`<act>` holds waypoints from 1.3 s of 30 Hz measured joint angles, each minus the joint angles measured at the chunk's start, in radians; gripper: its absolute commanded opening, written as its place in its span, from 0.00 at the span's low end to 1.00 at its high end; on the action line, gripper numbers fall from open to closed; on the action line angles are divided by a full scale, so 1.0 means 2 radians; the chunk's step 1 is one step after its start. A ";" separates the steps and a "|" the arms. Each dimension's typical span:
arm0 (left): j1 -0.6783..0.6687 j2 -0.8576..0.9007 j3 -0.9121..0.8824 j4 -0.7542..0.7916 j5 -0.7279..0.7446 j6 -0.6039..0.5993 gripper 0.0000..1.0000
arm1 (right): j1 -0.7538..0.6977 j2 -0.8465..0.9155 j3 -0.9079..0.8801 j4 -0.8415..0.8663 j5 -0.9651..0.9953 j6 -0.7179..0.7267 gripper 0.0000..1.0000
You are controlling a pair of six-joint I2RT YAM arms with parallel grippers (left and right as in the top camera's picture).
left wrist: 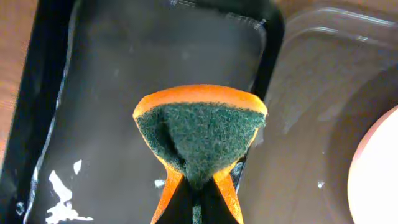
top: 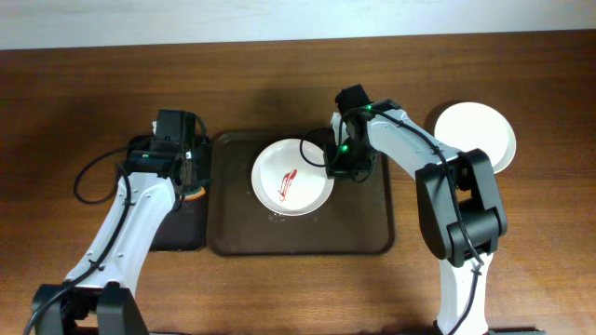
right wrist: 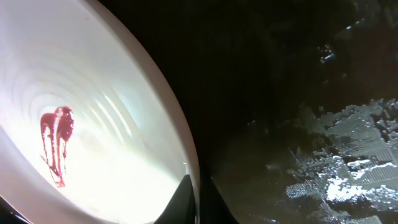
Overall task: Clean dirty plates on tray and stack at the side
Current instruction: 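Drag the smeared plate to the tray center with right gripper, then bring the sponge in left gripper onto the plate and scrub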
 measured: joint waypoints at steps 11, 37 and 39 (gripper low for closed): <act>0.000 -0.045 0.001 0.123 0.000 0.089 0.00 | 0.000 0.000 0.000 0.000 -0.001 0.000 0.04; 0.053 -0.112 0.001 0.095 0.072 -0.026 0.00 | 0.000 0.000 0.000 0.000 -0.001 0.000 0.04; 0.043 -0.098 0.002 0.087 0.080 -0.026 0.00 | 0.000 0.000 0.000 0.000 -0.001 0.000 0.04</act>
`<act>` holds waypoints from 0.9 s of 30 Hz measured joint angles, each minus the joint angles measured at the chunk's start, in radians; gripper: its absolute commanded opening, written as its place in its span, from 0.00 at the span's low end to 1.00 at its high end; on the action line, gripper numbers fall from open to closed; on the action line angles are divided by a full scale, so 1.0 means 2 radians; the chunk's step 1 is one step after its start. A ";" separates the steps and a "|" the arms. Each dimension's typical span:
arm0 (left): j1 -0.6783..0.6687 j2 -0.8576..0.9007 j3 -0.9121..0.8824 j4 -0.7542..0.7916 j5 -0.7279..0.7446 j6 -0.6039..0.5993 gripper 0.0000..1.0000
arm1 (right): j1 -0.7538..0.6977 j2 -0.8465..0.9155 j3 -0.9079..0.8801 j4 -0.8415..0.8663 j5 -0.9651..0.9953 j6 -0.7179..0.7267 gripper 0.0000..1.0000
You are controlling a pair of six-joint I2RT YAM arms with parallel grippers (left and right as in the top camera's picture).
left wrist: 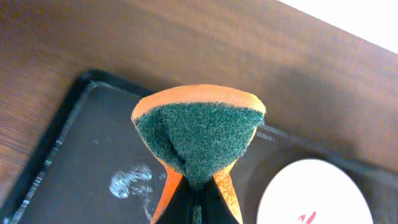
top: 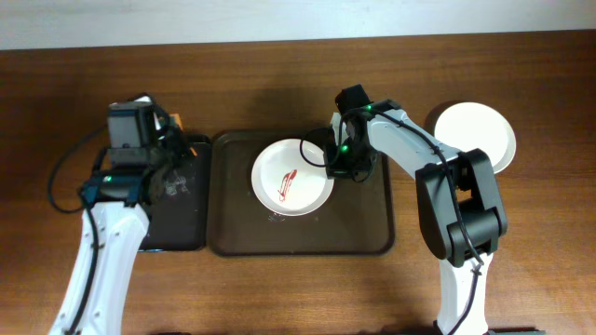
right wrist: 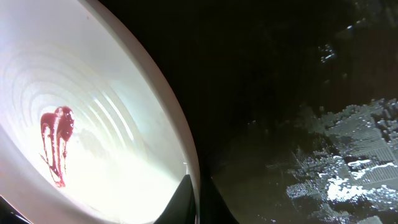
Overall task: Clean dirty plates on tray and stack at the side
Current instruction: 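Bring the sponge in left gripper onto the plate and scrub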
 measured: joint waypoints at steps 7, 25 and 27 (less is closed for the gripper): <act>-0.026 0.133 0.001 -0.034 -0.012 0.000 0.00 | 0.000 0.000 0.000 0.000 0.000 0.000 0.04; -0.195 0.195 0.001 0.056 0.109 -0.022 0.00 | 0.001 0.000 0.000 -0.006 -0.003 0.000 0.04; -0.206 0.207 0.001 0.063 0.111 -0.019 0.00 | 0.001 0.000 0.000 -0.007 -0.003 0.000 0.04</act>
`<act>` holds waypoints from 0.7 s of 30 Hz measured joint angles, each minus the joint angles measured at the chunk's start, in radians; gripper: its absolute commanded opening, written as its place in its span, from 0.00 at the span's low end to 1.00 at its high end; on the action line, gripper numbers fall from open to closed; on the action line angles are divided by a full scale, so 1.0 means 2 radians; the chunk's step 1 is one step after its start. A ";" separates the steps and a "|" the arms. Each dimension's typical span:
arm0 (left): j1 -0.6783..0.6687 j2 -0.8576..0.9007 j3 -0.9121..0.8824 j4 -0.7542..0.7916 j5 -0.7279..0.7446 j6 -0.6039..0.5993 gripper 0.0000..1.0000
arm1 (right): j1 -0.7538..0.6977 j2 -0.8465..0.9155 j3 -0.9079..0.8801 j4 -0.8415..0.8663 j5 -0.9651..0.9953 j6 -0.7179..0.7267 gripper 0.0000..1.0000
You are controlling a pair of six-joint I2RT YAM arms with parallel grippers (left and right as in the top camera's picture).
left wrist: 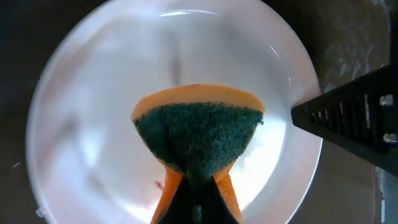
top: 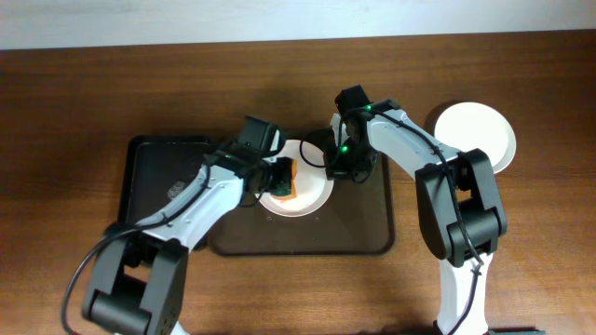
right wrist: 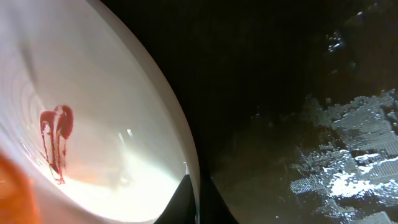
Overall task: Clean dirty plates on tray and stack at the side
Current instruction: 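Bring the sponge in left gripper onto the plate and scrub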
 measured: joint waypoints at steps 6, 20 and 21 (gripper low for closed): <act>-0.006 0.055 0.002 0.047 -0.013 0.037 0.00 | 0.000 0.000 0.000 -0.005 -0.002 0.002 0.04; -0.002 0.057 0.015 0.003 0.064 0.103 0.00 | 0.002 0.001 -0.001 -0.012 -0.007 0.002 0.04; -0.003 0.058 0.014 0.010 0.082 0.108 0.00 | 0.002 0.001 -0.001 -0.012 -0.007 0.002 0.04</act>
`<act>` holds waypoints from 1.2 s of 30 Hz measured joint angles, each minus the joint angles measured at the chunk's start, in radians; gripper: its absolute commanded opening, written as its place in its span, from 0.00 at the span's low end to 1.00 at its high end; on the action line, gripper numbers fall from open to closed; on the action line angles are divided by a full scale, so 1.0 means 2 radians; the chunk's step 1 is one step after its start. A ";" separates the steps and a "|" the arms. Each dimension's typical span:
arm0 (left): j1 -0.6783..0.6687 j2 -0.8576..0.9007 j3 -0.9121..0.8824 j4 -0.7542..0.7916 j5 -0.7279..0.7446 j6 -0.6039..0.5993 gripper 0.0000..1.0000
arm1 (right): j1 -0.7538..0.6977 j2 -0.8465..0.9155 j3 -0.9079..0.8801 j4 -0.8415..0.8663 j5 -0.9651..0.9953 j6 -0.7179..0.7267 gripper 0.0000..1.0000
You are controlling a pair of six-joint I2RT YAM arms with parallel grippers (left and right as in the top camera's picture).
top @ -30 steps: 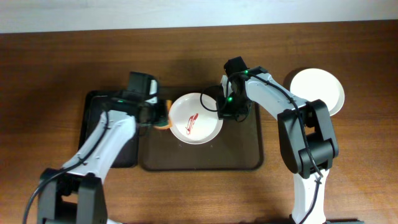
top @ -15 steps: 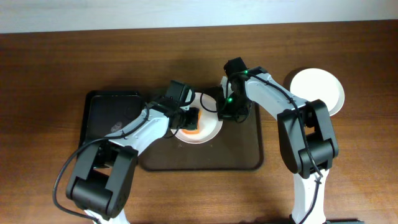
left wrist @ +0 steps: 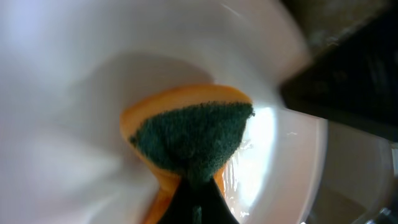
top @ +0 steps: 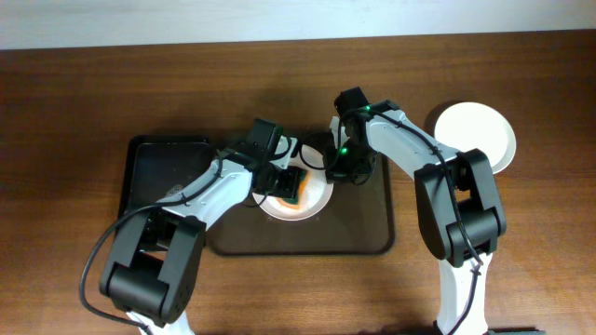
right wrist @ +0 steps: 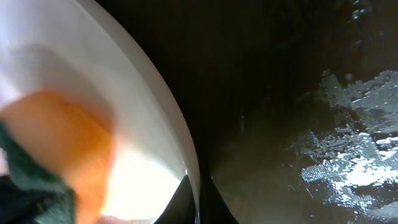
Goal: Clean dirty plates on tray and stack at the side
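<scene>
A white plate lies in the brown tray. My left gripper is shut on an orange sponge with a green scouring face and presses it onto the plate's middle. The left wrist view shows the sponge flat on the plate, blurred. My right gripper is shut on the plate's right rim; in the right wrist view its fingertips pinch the rim of the plate, with the sponge at the lower left. No red stain shows; the sponge covers that spot.
A black tray with wet marks sits left of the brown tray. A clean white plate rests on the wooden table at the far right. Wet foam patches lie on the brown tray's floor.
The sponge went from the plate's left part to its middle and now covers the red stain. My right gripper still pinches the rim in the same place.
My left gripper first held the sponge over the black tray, then higher near that tray's far edge. Then it was over the plate beside the red stain, and now it presses on the stain. My right gripper held the plate's rim throughout.
</scene>
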 measured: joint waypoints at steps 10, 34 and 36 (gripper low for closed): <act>-0.004 0.003 -0.003 0.039 -0.065 0.006 0.00 | 0.000 0.000 0.000 0.000 0.000 0.000 0.04; 0.028 -0.057 -0.003 -0.073 -0.127 -0.099 0.00 | 0.008 0.000 0.000 -0.001 -0.007 -0.017 0.04; 0.054 -0.093 -0.003 -0.074 -0.128 -0.099 0.00 | 0.008 -0.005 0.000 -0.004 0.013 -0.022 0.04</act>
